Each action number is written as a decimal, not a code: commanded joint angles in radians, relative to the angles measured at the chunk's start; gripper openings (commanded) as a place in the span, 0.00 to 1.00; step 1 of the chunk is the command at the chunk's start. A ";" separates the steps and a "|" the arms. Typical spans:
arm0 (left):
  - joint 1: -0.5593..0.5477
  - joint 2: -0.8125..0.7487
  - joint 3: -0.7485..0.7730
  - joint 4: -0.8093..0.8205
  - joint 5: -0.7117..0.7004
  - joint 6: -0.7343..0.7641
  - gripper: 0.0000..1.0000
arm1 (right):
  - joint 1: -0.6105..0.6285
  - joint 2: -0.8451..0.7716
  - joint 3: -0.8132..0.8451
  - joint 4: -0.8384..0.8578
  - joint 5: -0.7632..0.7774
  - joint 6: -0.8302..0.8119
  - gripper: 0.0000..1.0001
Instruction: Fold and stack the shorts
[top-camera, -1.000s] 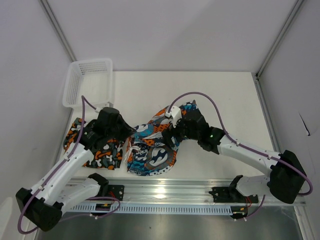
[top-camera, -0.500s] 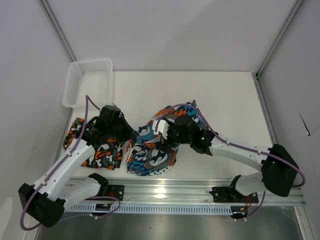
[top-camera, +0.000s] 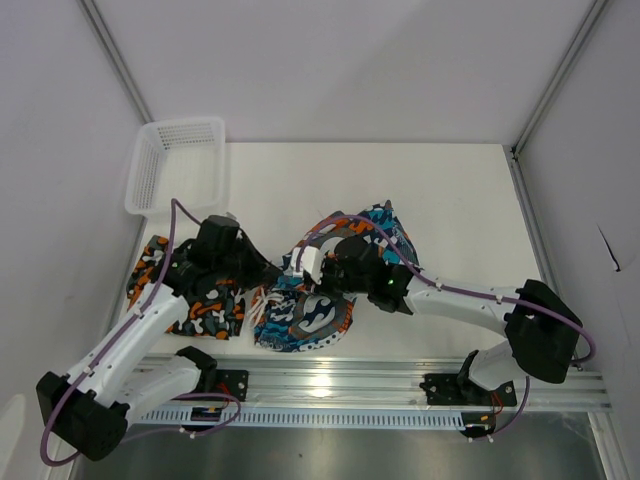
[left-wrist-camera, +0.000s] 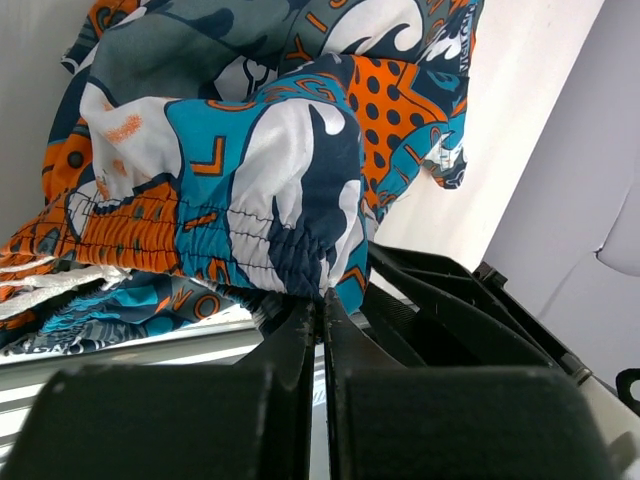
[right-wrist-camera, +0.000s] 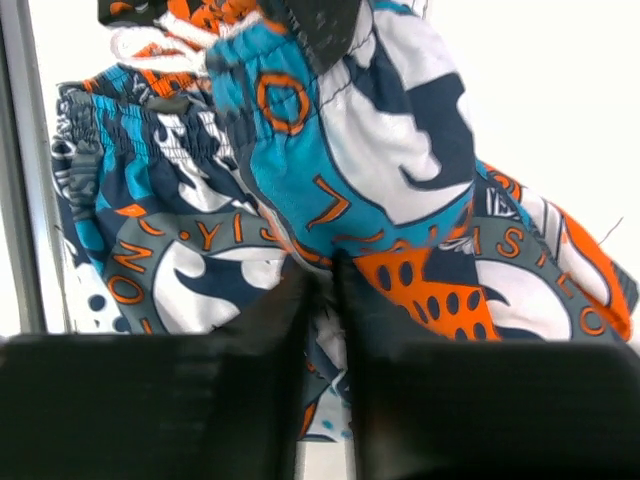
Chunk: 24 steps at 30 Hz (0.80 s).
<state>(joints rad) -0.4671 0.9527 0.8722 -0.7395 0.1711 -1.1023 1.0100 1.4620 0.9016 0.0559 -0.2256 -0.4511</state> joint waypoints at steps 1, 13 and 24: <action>0.012 -0.026 -0.012 0.031 0.047 -0.028 0.00 | 0.002 -0.035 0.048 0.056 -0.009 0.012 0.12; 0.025 -0.115 -0.042 0.142 -0.050 0.159 0.44 | -0.080 -0.085 0.141 -0.183 -0.247 0.078 0.00; 0.024 -0.196 -0.211 0.442 0.097 0.418 0.77 | -0.212 0.040 0.269 -0.338 -0.578 0.138 0.00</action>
<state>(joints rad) -0.4488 0.7788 0.7040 -0.4191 0.2420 -0.7807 0.8192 1.4658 1.1099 -0.2359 -0.6399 -0.3450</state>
